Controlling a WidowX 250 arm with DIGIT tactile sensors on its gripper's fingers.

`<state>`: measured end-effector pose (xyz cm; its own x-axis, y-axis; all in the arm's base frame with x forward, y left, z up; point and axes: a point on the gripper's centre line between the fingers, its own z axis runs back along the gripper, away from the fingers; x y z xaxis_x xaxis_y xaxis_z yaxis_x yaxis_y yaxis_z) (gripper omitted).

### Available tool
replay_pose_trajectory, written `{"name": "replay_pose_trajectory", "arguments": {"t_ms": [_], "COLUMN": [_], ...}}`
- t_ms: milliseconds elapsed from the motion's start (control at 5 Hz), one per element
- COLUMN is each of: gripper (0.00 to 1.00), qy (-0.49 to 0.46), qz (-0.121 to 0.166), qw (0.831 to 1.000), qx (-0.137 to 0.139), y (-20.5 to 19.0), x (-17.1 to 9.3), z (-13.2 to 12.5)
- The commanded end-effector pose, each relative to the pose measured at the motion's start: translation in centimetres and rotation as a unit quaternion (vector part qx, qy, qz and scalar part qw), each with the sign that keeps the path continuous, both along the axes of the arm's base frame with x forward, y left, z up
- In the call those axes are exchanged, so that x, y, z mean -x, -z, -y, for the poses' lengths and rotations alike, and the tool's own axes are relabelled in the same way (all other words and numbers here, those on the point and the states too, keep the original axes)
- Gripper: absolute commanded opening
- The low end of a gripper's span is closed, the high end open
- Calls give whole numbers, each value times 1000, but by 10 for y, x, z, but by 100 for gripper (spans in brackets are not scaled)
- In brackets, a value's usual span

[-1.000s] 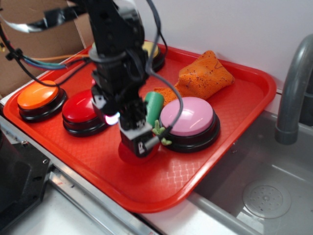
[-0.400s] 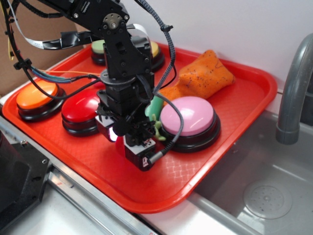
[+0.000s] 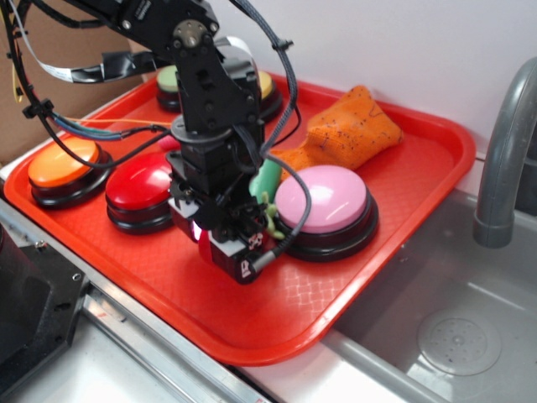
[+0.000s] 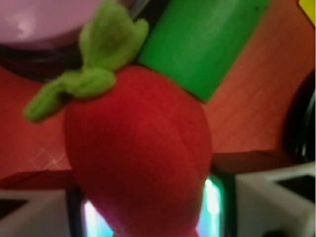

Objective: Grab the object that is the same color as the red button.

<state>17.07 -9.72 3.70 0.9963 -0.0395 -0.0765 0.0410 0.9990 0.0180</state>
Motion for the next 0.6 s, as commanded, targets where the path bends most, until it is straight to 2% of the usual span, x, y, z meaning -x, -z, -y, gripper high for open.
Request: {"name": "replay_pose_trajectory", "arguments": {"t_ms": [0, 200, 400], "gripper": [0, 0, 0], "qy": [-54, -82, -71], "qz": [71, 81, 66], "qw": [996, 993, 995], "qx": [22, 12, 2], "y": [-88, -119, -129], "x": [-32, -58, -78], "z": [-35, -70, -94]}}
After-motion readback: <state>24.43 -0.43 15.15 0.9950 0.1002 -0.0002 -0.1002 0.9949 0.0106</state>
